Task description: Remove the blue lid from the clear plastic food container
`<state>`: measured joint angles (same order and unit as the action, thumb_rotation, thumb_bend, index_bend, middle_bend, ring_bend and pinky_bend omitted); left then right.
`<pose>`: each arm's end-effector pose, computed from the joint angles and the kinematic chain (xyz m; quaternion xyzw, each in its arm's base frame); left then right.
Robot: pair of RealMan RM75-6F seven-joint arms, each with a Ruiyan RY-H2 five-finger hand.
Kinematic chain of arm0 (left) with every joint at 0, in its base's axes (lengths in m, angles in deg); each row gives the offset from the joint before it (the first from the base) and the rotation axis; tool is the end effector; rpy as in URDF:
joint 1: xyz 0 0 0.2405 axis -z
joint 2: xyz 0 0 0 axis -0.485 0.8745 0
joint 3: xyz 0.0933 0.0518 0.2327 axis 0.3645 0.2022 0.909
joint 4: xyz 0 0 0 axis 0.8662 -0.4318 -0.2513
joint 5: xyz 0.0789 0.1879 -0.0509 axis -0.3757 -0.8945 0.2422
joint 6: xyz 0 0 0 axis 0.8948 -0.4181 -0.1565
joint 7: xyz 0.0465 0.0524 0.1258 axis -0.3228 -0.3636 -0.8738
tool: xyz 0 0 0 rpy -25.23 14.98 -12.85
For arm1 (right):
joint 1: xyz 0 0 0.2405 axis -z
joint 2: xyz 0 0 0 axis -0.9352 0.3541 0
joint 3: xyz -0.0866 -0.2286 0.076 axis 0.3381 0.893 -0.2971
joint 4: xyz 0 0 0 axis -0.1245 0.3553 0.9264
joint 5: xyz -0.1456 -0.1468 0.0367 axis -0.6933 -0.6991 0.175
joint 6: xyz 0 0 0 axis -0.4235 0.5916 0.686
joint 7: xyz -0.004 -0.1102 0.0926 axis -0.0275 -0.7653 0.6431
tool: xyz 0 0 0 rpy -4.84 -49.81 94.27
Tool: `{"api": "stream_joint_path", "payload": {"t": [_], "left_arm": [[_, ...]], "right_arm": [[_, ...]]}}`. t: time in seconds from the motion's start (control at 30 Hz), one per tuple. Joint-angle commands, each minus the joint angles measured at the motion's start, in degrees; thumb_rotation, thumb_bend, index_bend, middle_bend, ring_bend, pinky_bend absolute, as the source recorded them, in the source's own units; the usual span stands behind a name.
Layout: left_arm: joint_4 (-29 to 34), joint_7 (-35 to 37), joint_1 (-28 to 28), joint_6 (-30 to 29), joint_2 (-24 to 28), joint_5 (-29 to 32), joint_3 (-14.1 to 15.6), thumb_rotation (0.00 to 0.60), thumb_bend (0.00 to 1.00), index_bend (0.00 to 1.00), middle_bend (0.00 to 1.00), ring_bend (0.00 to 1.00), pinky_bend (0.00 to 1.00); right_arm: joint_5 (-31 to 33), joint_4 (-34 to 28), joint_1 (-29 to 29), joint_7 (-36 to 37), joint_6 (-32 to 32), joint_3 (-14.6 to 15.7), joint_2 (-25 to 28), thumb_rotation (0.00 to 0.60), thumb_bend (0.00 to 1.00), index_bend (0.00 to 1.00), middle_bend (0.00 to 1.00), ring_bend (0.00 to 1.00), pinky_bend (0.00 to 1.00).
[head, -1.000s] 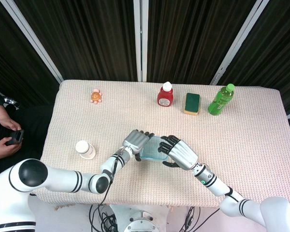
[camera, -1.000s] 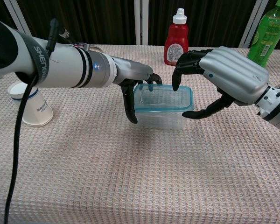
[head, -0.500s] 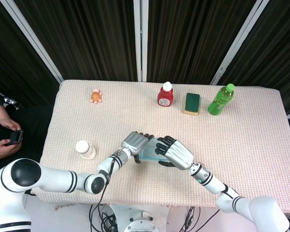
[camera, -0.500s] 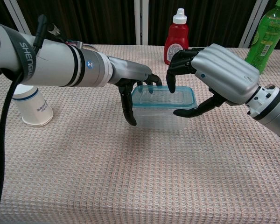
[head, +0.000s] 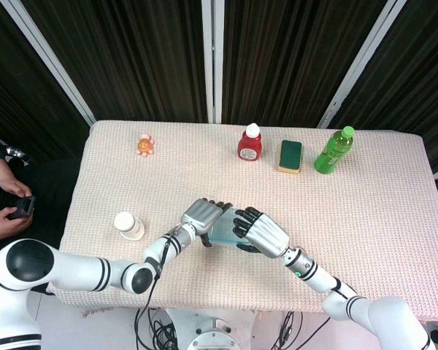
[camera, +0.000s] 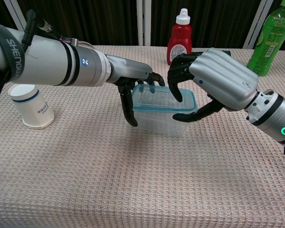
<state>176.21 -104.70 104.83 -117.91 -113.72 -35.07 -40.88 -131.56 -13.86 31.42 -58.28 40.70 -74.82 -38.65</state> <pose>-0.0160 0.3406 -0.0707 -0.8504 -0.3799 -0.2503 0.2645 -0.1631 -0.2982 -0.0585 0.7545 -0.1256 0.5616 0.3154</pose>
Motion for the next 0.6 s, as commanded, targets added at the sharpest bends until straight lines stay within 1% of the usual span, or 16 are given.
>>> {"api": "stream_joint_path", "payload": {"t": [0.03, 0.13, 0.27, 0.4, 0.5, 0.6], "left_arm": [[0.41, 0.62, -0.63, -0.59, 0.46, -0.95, 0.13, 0.600, 0.00, 0.05, 0.19, 0.10, 0.17], [0.93, 0.99, -1.25, -1.28, 1.02, -2.00, 0.33, 0.600, 0.00, 0.04, 0.18, 0.09, 0.17], [1.96, 1.67, -2.36, -2.04, 1.90, -3.61, 0.68, 0.600, 0.00, 0.04, 0.18, 0.09, 0.17], [2.41, 2.39, -3.37, -2.45, 2.23, -5.27, 0.88, 0.600, 0.00, 0.03, 0.18, 0.09, 0.17], [2.64, 2.55, -3.71, -2.46, 2.36, -6.22, 0.92, 0.600, 0.00, 0.03, 0.17, 0.09, 0.17], [3.16, 3.46, -4.49, -2.89, 2.79, -7.57, 0.50, 0.600, 0.00, 0.03, 0.17, 0.09, 0.18]], "right_arm": [[-0.02, 1.33, 0.08, 0.06, 0.51, 0.34, -0.78, 0.600, 0.42, 0.74, 0.52, 0.34, 0.44], [0.26, 2.38, 0.31, 0.57, 1.23, 0.34, -1.30, 0.600, 0.46, 0.76, 0.53, 0.35, 0.44], [0.63, 3.20, 0.22, 0.92, 2.07, 0.09, -1.48, 0.600, 0.54, 0.77, 0.54, 0.35, 0.44], [1.04, 3.45, -0.20, 1.24, 2.33, -0.21, -1.18, 0.600, 0.59, 0.76, 0.54, 0.36, 0.45], [1.10, 3.19, -0.83, 1.39, 2.28, -0.38, -0.80, 0.600, 0.63, 0.73, 0.55, 0.37, 0.48], [1.08, 2.48, -1.58, 1.53, 2.68, -0.64, -0.29, 0.600, 0.71, 0.71, 0.58, 0.42, 0.53]]}}
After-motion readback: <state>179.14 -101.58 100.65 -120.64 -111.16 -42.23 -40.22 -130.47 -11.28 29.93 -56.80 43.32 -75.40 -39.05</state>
